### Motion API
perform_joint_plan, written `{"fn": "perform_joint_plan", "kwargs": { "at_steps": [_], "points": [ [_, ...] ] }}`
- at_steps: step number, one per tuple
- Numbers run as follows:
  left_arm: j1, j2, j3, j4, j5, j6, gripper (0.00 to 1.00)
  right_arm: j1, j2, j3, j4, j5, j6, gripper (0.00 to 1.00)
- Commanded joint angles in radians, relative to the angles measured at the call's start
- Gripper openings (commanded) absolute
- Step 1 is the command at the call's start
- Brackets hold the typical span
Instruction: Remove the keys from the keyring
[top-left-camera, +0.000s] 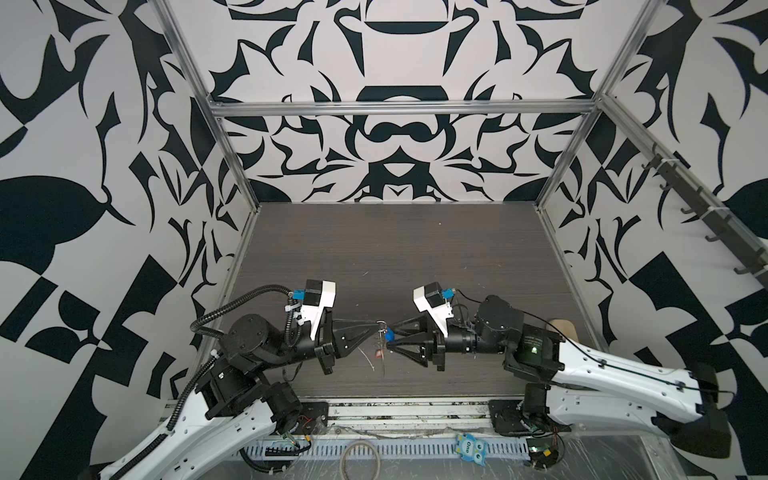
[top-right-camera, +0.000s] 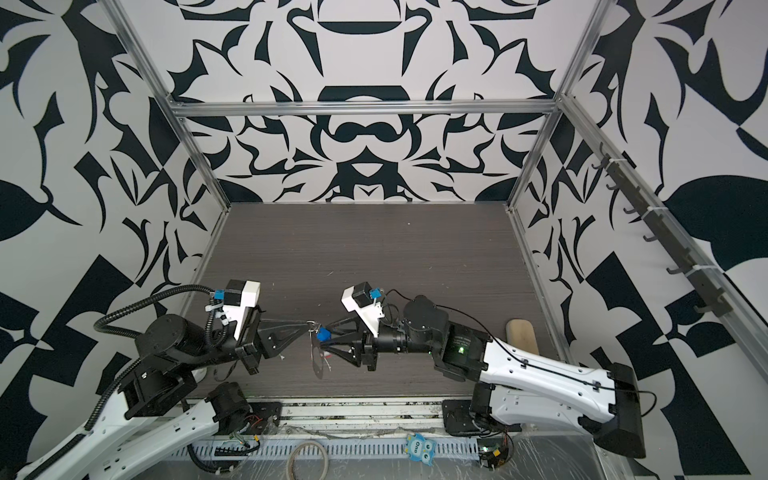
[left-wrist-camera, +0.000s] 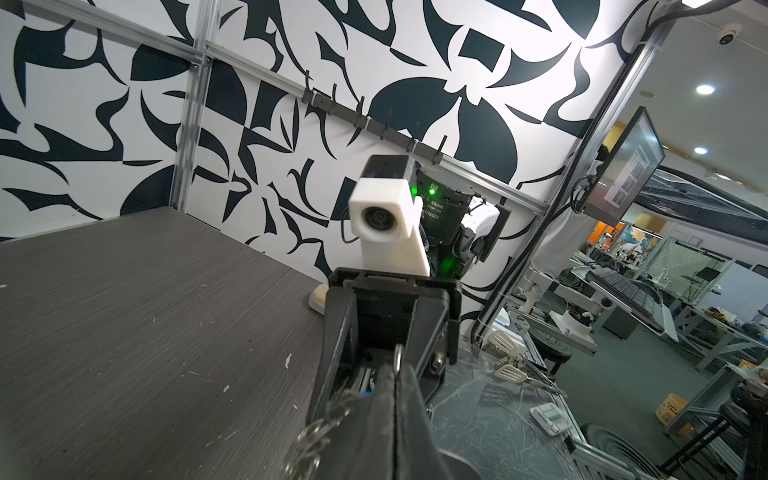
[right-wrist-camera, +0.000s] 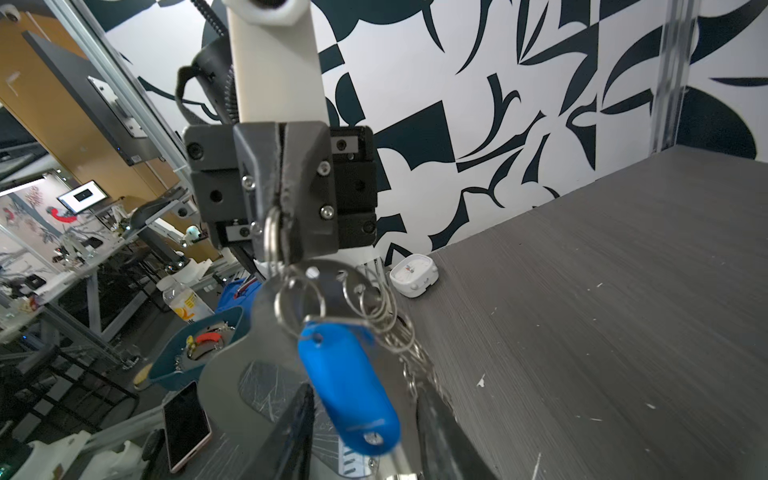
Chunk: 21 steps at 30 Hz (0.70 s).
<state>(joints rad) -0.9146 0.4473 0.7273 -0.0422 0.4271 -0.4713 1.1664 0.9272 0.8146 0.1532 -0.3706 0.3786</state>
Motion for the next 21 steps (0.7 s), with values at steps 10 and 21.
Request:
{"fn": "perform_joint_plan", "kwargs": {
  "at_steps": [10,21],
  "points": [
    [0.000,-0.009,-0.005,0.042,0.006,0.010,0.00,0.001,0.044,0.183,0.053,-0.039,-0.022,0.45],
    [0.000,-0.025,0.000,0.024,-0.015,0.011,0.00,0.000,0.078,0.141,0.140,-0.076,0.023,0.29]
  ]
}}
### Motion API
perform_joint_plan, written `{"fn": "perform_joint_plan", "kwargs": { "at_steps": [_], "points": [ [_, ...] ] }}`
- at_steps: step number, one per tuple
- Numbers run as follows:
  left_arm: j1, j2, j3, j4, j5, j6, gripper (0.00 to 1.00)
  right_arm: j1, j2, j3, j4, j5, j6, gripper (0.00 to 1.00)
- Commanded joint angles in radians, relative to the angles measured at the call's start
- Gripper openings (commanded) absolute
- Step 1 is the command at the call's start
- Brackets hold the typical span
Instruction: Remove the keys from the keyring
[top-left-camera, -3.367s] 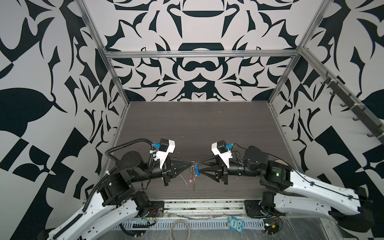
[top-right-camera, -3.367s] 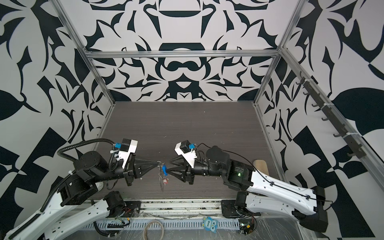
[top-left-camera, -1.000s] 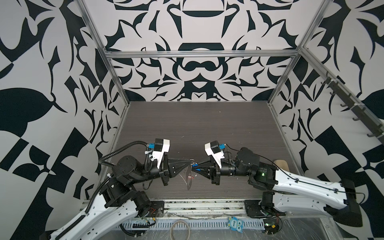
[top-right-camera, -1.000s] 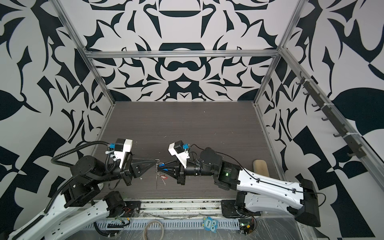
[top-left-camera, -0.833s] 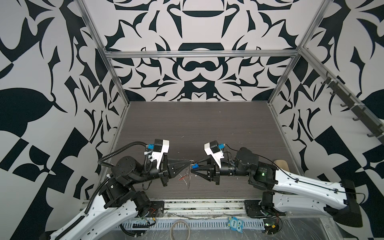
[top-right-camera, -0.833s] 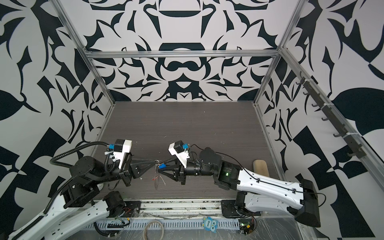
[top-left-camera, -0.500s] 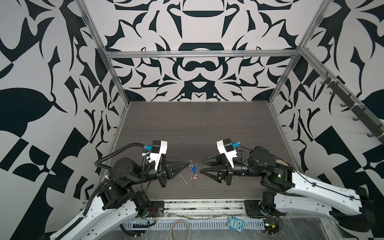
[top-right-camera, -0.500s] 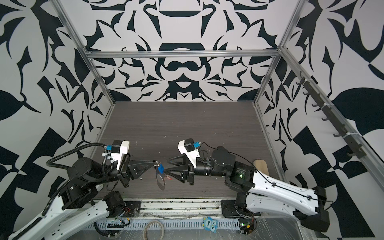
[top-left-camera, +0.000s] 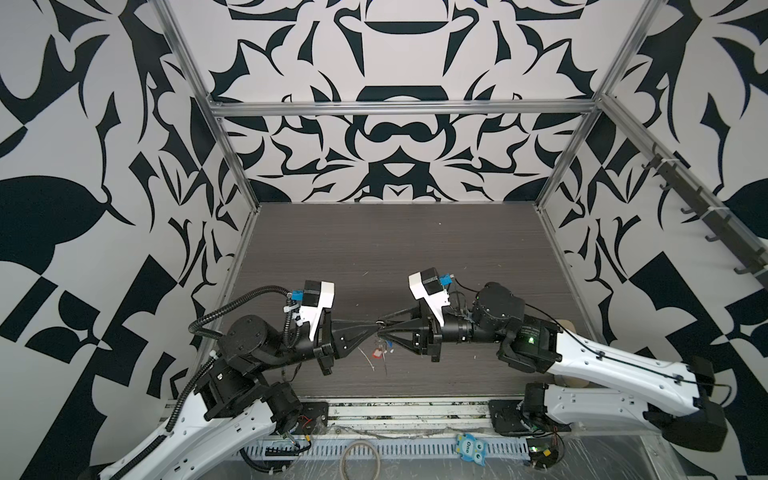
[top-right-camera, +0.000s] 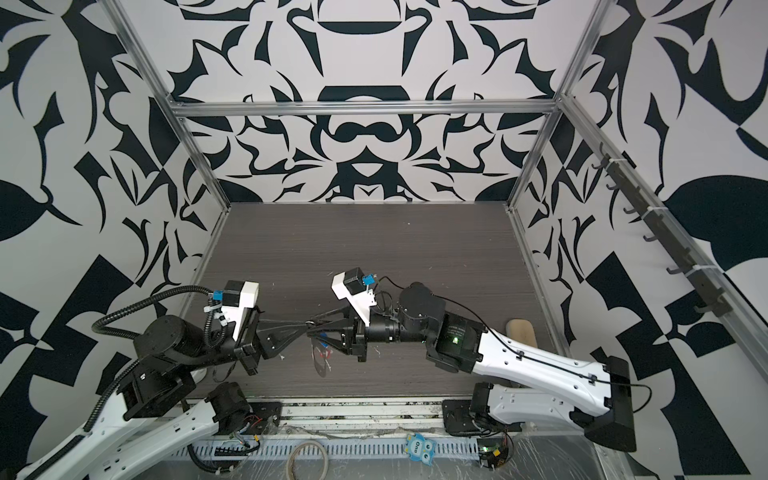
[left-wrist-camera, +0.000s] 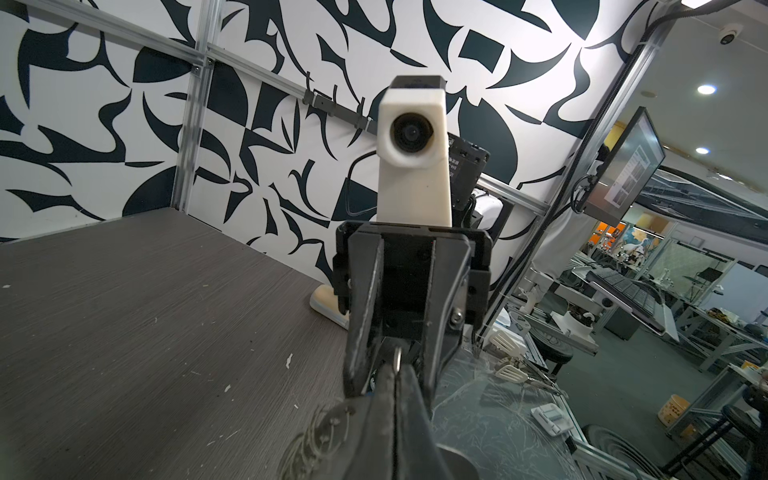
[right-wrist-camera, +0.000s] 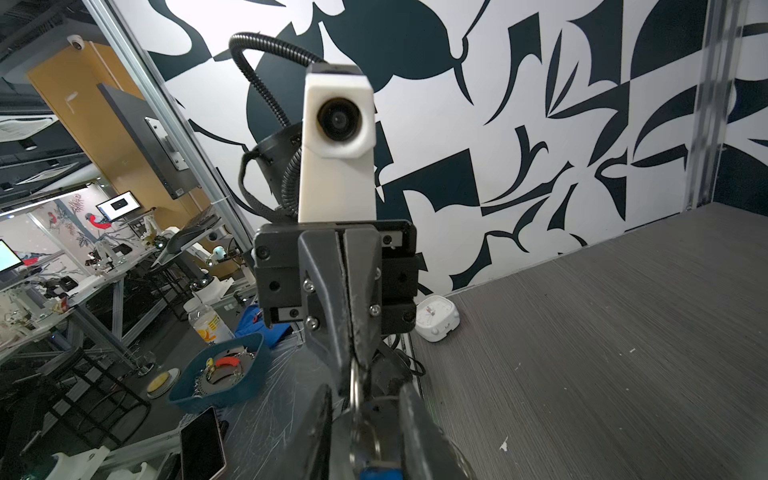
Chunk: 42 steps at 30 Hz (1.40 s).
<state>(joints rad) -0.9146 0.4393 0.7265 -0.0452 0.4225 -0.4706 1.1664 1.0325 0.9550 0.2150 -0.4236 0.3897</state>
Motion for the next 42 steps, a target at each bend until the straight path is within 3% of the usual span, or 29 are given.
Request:
{"fn": "perform_joint_plan", "kwargs": {
  "at_steps": [1,7,15,20,25,26,29,31,37,42],
  "points": [
    [0.000,-0.017,-0.001,0.029,-0.010,0.011,0.00,0.001,-0.025,-0.001,0.078,-0.023,0.014,0.27],
    [0.000,-0.016,0.001,0.034,-0.014,0.011,0.00,0.001,-0.015,-0.013,0.079,-0.025,0.020,0.17],
    [0.000,-0.026,0.001,0.033,-0.025,0.010,0.00,0.000,-0.021,-0.031,0.075,-0.011,0.021,0.14],
    [0.000,-0.020,0.002,0.033,-0.023,0.009,0.00,0.001,-0.028,-0.033,0.066,-0.006,0.018,0.00],
    [0.000,-0.011,0.018,-0.008,-0.027,0.004,0.00,0.000,-0.052,-0.021,0.001,0.019,0.012,0.00],
    [0.000,-0.012,0.022,-0.022,-0.028,0.003,0.04,0.001,-0.056,-0.013,-0.028,0.023,0.012,0.00],
    [0.000,-0.016,0.038,-0.082,-0.025,0.006,0.37,-0.001,-0.060,0.040,-0.172,0.024,-0.002,0.00],
    [0.000,-0.006,0.066,-0.152,-0.024,0.017,0.45,-0.001,-0.051,0.102,-0.311,0.013,-0.036,0.00],
    [0.001,0.111,0.202,-0.397,0.017,0.075,0.46,-0.002,0.002,0.264,-0.610,-0.012,-0.112,0.00],
    [0.000,0.188,0.281,-0.503,0.036,0.113,0.46,-0.005,0.071,0.404,-0.807,-0.015,-0.174,0.00]
  ]
}}
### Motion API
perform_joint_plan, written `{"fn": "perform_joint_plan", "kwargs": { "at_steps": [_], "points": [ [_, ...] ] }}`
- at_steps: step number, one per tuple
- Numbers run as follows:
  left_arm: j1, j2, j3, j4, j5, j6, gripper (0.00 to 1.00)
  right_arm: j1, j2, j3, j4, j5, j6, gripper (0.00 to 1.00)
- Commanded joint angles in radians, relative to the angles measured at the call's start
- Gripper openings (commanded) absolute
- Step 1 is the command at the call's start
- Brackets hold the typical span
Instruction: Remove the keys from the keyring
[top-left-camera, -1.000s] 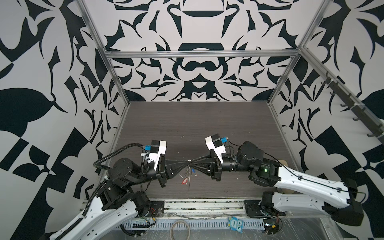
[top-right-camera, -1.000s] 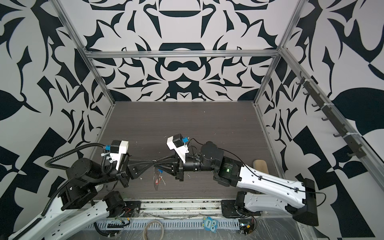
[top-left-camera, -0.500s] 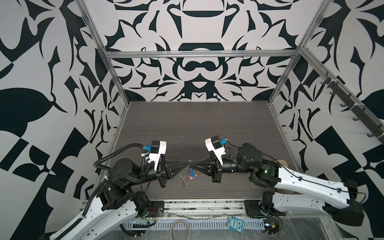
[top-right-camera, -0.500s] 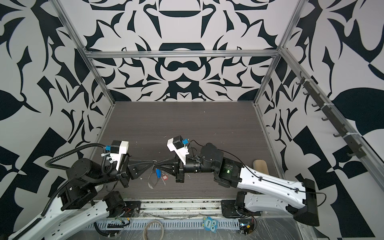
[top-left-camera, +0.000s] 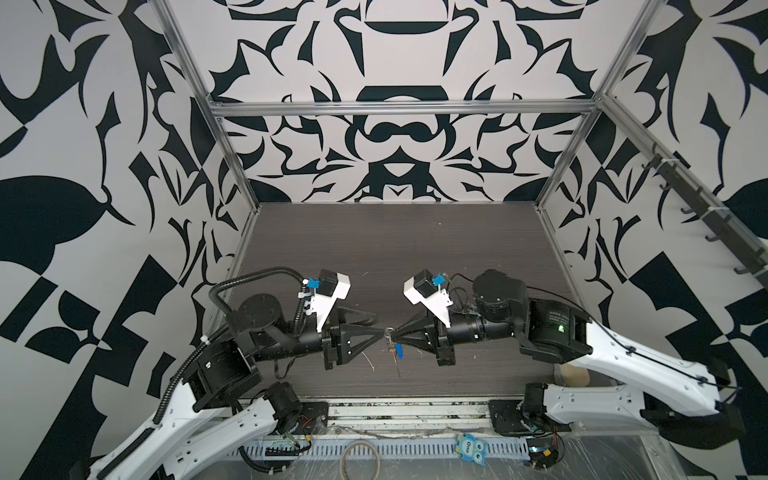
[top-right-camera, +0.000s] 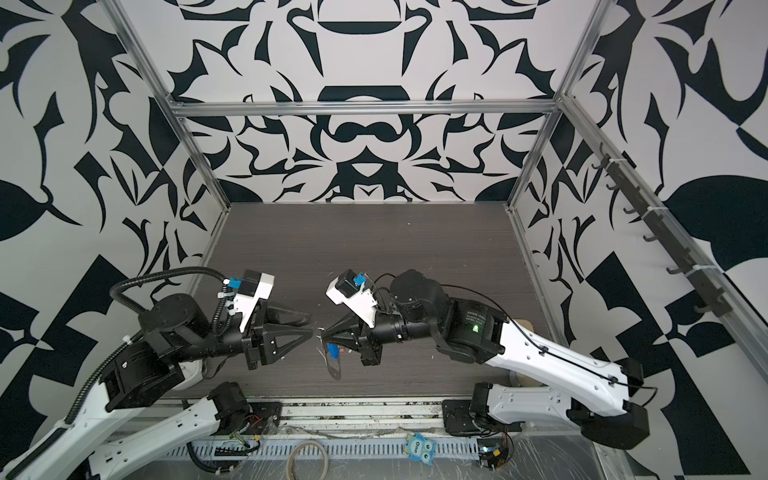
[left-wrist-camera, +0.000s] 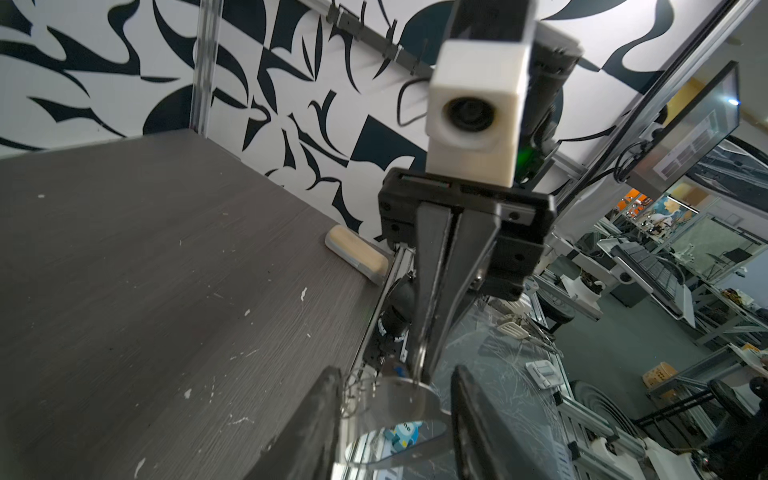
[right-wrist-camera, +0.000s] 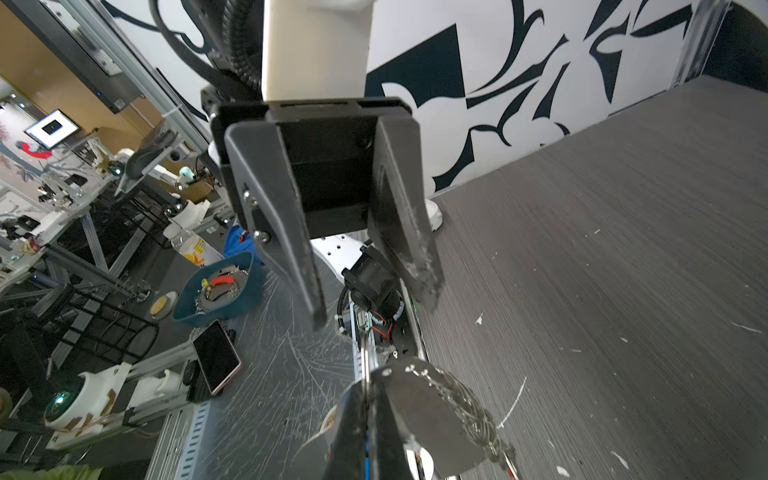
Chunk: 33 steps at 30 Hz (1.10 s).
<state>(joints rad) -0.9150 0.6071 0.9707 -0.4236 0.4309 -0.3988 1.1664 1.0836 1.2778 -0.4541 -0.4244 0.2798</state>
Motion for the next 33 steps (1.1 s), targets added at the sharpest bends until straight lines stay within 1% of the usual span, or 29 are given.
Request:
{"fn": "perform_joint_plan", "kwargs": {
  "at_steps": [1,4,8,10,14,23,29,33],
  "points": [
    [0.001,0.028,0.047,-0.134,0.035,0.046,0.47,-0.004,0.033,0.103,-0.166,-0.014,-0.073,0.00],
    [0.001,0.052,0.074,-0.164,0.047,0.059,0.48,-0.009,0.061,0.148,-0.222,-0.020,-0.091,0.00],
    [0.001,0.082,0.101,-0.195,0.058,0.074,0.45,-0.014,0.096,0.194,-0.273,-0.029,-0.102,0.00],
    [0.001,0.092,0.109,-0.202,0.063,0.079,0.42,-0.014,0.108,0.207,-0.288,-0.031,-0.105,0.00],
    [0.001,0.106,0.113,-0.205,0.070,0.086,0.36,-0.016,0.113,0.214,-0.288,-0.032,-0.105,0.00],
    [0.001,0.122,0.104,-0.191,0.088,0.087,0.36,-0.018,0.119,0.218,-0.272,-0.033,-0.100,0.00],
    [0.001,0.121,0.095,-0.178,0.111,0.087,0.24,-0.020,0.125,0.222,-0.265,-0.030,-0.101,0.00],
    [-0.001,0.120,0.089,-0.178,0.111,0.087,0.23,-0.025,0.125,0.227,-0.265,-0.024,-0.102,0.00]
  ]
}}
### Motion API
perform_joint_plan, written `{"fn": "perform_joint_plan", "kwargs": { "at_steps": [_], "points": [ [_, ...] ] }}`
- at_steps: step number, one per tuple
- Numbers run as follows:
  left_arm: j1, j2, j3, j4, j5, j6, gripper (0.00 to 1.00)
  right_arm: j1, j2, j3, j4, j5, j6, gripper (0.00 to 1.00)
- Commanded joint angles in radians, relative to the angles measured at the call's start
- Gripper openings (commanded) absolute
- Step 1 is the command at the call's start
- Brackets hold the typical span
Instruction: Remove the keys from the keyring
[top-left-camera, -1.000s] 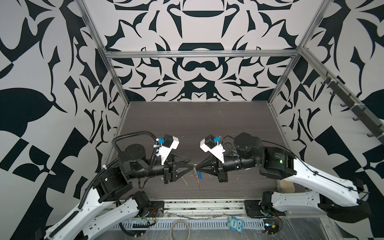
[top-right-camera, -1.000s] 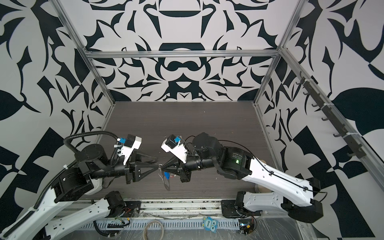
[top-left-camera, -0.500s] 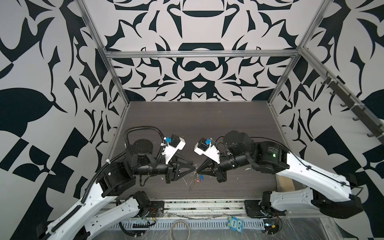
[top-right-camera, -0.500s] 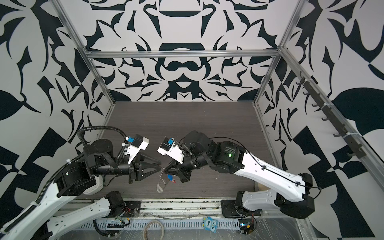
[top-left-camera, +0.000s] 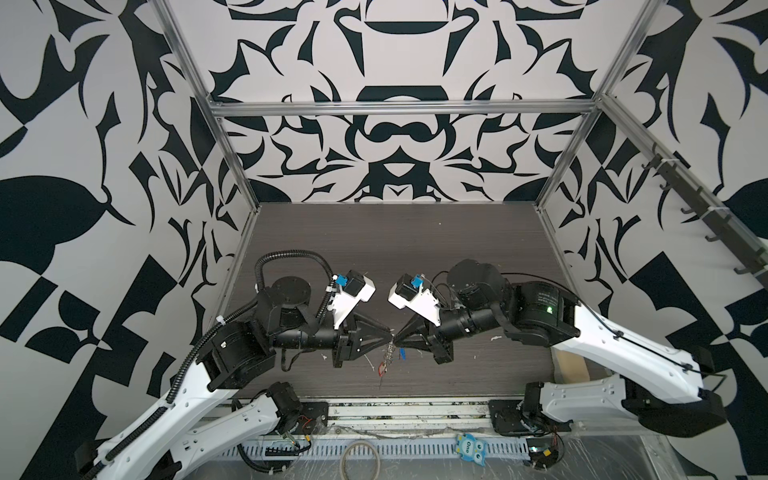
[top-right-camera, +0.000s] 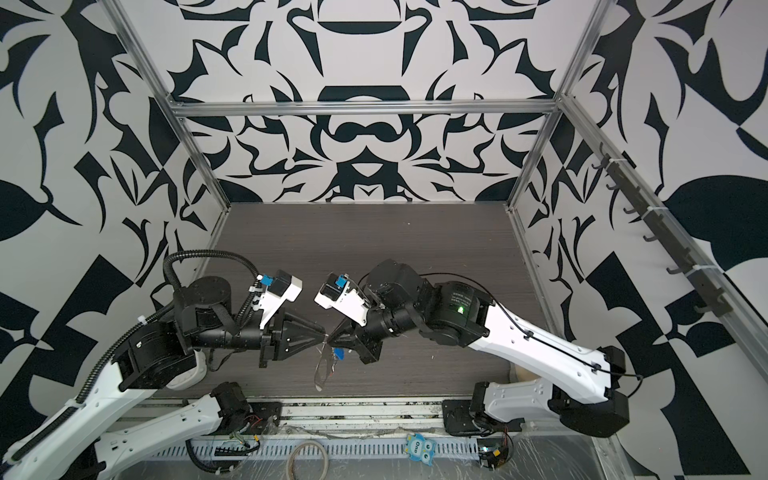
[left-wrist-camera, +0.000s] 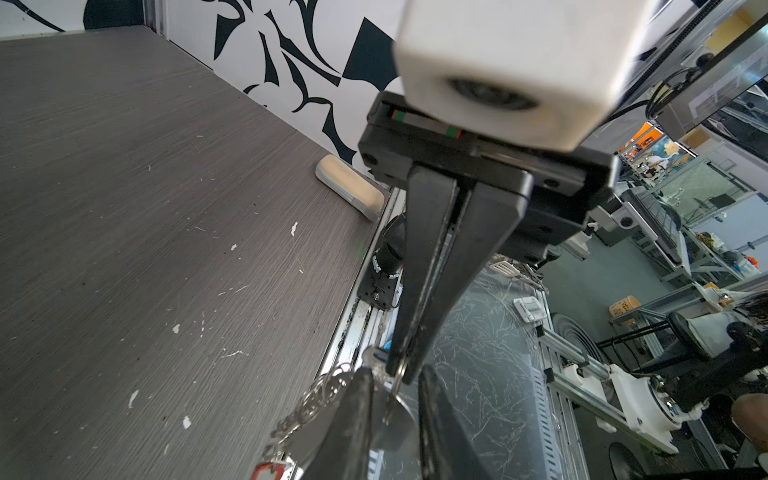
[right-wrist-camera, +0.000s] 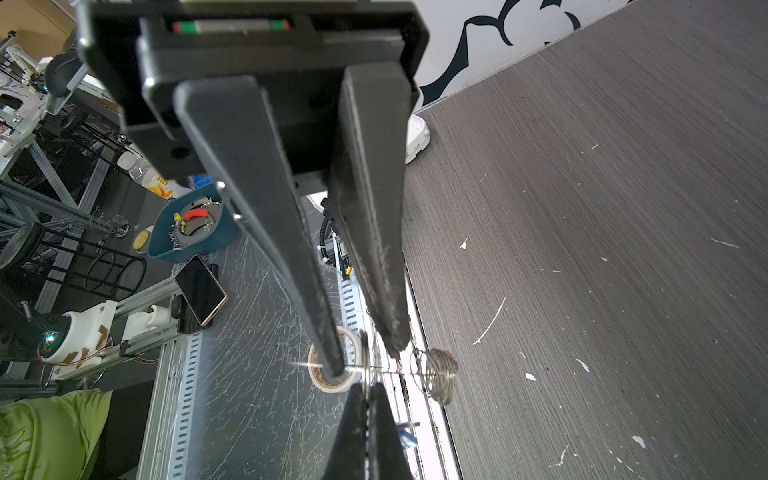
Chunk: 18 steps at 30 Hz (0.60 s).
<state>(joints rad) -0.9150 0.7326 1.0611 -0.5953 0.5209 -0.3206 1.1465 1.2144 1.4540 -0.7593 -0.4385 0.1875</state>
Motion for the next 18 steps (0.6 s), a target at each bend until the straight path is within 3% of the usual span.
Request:
{"fn": "perform_joint_plan", "kwargs": {
  "at_steps": [1,4,11,18],
  "points": [
    [-0.001,-0.007,-0.001,-0.005,0.019,0.009,0.21,-0.005,-0.005,0.052,0.040,-0.010,-0.010,0.00],
    [-0.001,-0.012,-0.006,0.008,0.019,0.008,0.15,-0.007,0.003,0.053,0.043,-0.013,-0.007,0.00],
    [-0.001,-0.015,-0.023,0.040,0.031,0.000,0.13,-0.007,0.013,0.061,0.052,-0.016,-0.003,0.00],
    [-0.001,-0.033,-0.057,0.094,0.044,-0.018,0.01,-0.008,0.010,0.053,0.089,-0.009,0.012,0.00]
  ]
}}
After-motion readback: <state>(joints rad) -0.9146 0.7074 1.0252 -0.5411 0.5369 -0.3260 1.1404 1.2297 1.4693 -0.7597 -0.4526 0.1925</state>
